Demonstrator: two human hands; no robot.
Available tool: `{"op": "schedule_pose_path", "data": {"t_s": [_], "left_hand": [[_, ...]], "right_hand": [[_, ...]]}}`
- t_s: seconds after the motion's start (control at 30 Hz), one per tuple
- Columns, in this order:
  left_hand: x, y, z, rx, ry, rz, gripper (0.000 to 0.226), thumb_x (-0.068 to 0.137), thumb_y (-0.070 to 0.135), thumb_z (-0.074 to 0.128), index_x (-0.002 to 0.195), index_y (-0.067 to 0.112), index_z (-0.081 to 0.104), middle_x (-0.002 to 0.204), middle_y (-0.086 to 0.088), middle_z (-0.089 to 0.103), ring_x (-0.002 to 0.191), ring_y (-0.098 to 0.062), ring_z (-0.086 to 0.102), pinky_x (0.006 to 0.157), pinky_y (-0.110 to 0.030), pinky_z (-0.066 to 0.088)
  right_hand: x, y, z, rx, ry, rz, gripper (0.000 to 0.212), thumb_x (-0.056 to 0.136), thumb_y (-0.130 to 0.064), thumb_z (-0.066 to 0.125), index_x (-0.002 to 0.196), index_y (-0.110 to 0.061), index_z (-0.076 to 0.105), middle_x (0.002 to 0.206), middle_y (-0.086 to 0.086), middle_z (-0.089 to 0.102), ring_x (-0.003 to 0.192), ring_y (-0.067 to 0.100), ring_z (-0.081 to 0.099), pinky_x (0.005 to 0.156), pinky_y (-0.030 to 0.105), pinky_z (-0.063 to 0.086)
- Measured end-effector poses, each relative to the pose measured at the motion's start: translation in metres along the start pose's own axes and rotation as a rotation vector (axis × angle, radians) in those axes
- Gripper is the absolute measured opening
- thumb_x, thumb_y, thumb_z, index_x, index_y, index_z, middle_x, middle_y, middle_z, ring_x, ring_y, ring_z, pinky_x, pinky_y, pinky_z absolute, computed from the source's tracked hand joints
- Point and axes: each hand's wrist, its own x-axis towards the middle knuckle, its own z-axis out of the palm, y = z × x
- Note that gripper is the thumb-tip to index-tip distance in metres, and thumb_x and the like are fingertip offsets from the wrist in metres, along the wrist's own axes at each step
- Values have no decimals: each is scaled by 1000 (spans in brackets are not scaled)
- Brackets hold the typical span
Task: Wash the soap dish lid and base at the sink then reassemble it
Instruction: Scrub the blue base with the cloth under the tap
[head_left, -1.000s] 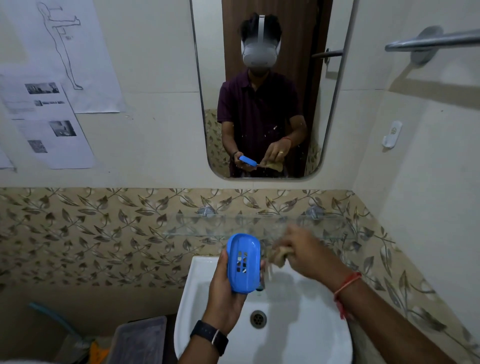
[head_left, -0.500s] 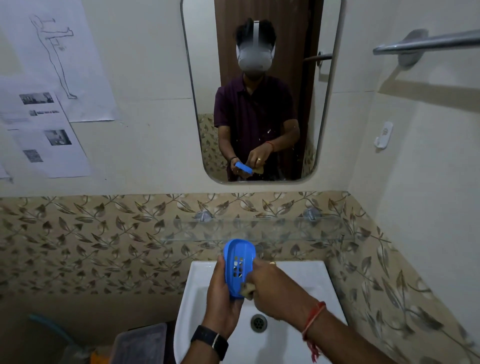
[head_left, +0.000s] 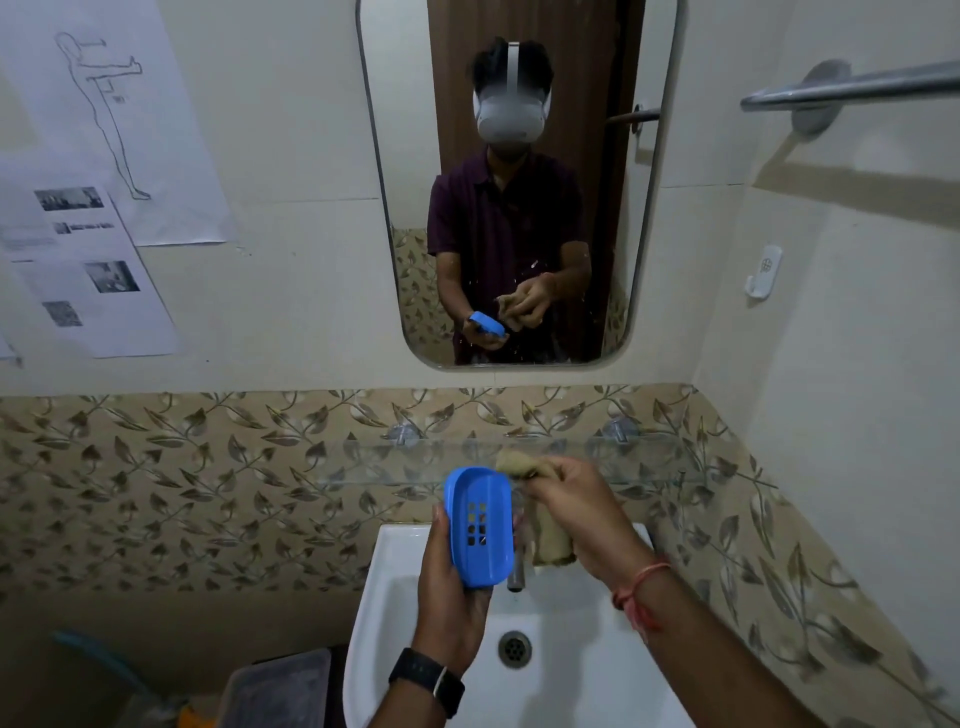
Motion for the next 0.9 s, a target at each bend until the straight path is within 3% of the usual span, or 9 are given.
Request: {"op": "schedule_pose_path", "data": {"t_s": [0.13,0.27,0.37,0.43,0.5,0.57,0.67,0.77,0.9], "left_hand": [[-1,-8,4,-2,19,-6,53,105,48,40,136,12,64,128,-18,71,108,-27,71,73,-34,64],[0,-9,0,-55,51,-54,52,105,44,43,136,6,62,128,-20,71,109,-30,73,82,-38,65],[3,1,-12,-39,50,-104,64,102,51,43,135,0,62,126,-25,71,104,-32,75,83,-39,65],[6,6,-19,19,28,-117,67,101,56,44,133,2,65,128,-26,69,109,-36,72,87,-44,62],[5,9,-23,54,38,-108,64,101,56,44,133,5,66,129,-26,69,117,-40,68,96,-50,55],[3,8,-23,46,46,-101,60,99,54,45,133,8,65,129,-25,69,120,-41,66,99,-53,51],[1,7,-22,-30,74,-92,63,91,53,53,135,11,64,133,-25,67,119,-39,65,97,-50,55],[-2,6,-21,-76,44,-112,65,91,53,53,138,9,61,133,-22,68,116,-38,68,91,-44,61],[-4,-3,-10,-107,7,-134,51,99,49,48,133,16,66,126,-21,71,111,-38,68,91,-52,57]], "right_hand": [[-11,13,21,-197,-48,-25,15,90,-7,67,95,-14,80,95,5,78,89,19,73,80,31,59],[-18,20,33,-294,-225,-183,31,93,2,63,118,-10,75,98,-12,69,93,3,65,75,3,49],[-22,25,28,-554,-479,-281,39,91,4,56,119,-15,75,96,-16,60,89,-1,58,85,13,51],[-22,29,22,-767,-560,-300,40,93,2,54,119,-20,74,105,-8,59,96,7,59,89,20,51],[-19,34,15,-882,-525,-332,42,88,2,50,110,-21,77,118,0,62,106,17,64,93,31,57],[-15,36,12,-880,-455,-358,41,82,-1,47,97,-22,79,109,1,69,100,17,66,89,36,59],[-1,27,6,-762,-199,-358,43,85,1,48,99,-25,79,98,-5,59,86,7,58,77,14,50],[7,12,3,-637,57,-375,38,92,-1,55,120,-21,72,105,-3,51,95,13,59,79,11,40],[-4,20,29,-624,-39,-429,40,87,4,58,119,-19,68,108,-6,49,98,11,57,73,0,36]]}}
